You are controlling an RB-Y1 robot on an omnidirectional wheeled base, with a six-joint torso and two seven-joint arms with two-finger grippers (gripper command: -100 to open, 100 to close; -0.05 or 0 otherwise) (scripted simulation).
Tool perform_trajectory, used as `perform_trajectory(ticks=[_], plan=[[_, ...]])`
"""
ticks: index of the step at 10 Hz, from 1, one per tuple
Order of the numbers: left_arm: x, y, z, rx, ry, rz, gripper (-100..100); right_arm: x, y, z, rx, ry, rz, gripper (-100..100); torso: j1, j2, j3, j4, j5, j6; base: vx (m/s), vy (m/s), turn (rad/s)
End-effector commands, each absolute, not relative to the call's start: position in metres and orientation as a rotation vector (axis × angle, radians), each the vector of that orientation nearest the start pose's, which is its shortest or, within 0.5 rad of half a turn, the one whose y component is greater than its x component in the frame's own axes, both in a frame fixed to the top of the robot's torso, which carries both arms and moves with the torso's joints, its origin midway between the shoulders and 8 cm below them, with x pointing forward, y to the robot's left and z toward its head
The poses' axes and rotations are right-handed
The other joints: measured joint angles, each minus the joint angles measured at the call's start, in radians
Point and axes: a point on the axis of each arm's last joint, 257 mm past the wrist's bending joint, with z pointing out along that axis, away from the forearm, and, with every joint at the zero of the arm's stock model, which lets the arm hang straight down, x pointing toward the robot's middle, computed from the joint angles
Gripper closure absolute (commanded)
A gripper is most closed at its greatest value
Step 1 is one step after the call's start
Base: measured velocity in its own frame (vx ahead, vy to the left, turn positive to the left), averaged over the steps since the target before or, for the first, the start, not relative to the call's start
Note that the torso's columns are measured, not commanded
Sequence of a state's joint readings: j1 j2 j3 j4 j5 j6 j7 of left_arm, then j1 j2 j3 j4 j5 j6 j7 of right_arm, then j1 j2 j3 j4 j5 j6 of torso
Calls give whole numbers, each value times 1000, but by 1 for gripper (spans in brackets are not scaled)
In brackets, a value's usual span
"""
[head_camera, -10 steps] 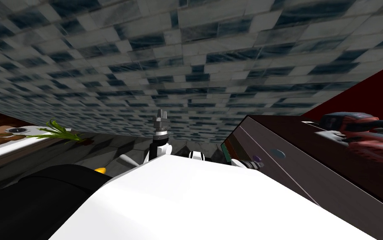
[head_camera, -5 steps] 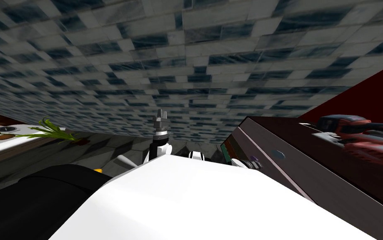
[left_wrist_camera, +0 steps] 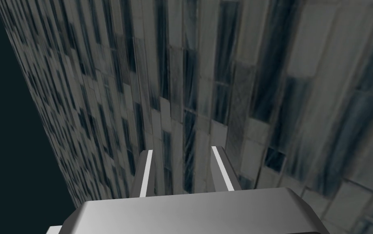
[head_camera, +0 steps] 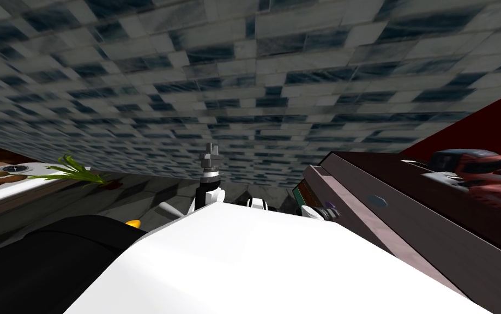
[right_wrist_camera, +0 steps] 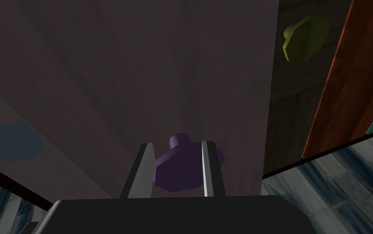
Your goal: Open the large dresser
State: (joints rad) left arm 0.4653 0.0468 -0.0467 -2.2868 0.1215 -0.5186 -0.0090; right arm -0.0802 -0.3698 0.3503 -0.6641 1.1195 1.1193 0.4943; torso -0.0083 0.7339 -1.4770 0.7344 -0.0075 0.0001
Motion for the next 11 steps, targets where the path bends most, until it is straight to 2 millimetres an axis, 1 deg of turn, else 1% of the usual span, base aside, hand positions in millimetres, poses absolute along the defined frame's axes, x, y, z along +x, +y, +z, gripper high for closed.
perform_trajectory(ticks=[1, 2, 3, 4, 6, 7, 8, 9, 10, 11], plan=[[343, 269, 41, -661, 542, -1444, 0, 265, -570, -460, -94, 2276, -1686, 100, 4, -1, 0, -1, -1, -1, 9, 199, -4], [343, 269, 41, -661, 542, -1444, 0, 265, -567, -462, -96, 2280, -1685, 100, 3, -2, 0, -1, -1, -2, 6, 210, 0], [343, 269, 41, -661, 542, -1444, 0, 266, -573, -455, -87, 2264, -1701, 100, 1, -2, -1, -1, -2, -2, -5, 107, -10], [343, 269, 41, -661, 542, -1444, 0, 267, -566, -458, -89, 2271, -1696, 100, -5, -1, -1, 1, 1, -1, -17, 129, -2], [343, 269, 41, -661, 542, -1444, 0, 267, -559, -460, -94, 2278, -1690, 100, 4, 0, 1, -1, -2, -2, 0, 213, 4], [343, 269, 41, -661, 542, -1444, 0, 268, -555, -462, -96, 2282, -1687, 100, 3, -3, -1, -1, -1, -3, 13, 206, -10], [343, 269, 41, -661, 542, -1444, 0, 267, -562, -457, -89, 2269, -1710, 100, -1, -4, -1, -1, -2, -4, -7, 101, -14], [343, 269, 41, -661, 542, -1444, 0, 268, -555, -459, -90, 2275, -1702, 100, -7, -2, -1, 1, 0, -3, -13, 109, -11], [343, 269, 41, -661, 542, -1444, 0, 269, -553, -460, -92, 2276, -1700, 100, -2, -1, 0, 0, -1, -3, -10, 139, 2], [343, 269, 41, -661, 542, -1444, 0, 286, -569, -444, -93, 2259, -1719, -100, 1, -2, 0, 0, -2, -3, -55, 110, -70]])
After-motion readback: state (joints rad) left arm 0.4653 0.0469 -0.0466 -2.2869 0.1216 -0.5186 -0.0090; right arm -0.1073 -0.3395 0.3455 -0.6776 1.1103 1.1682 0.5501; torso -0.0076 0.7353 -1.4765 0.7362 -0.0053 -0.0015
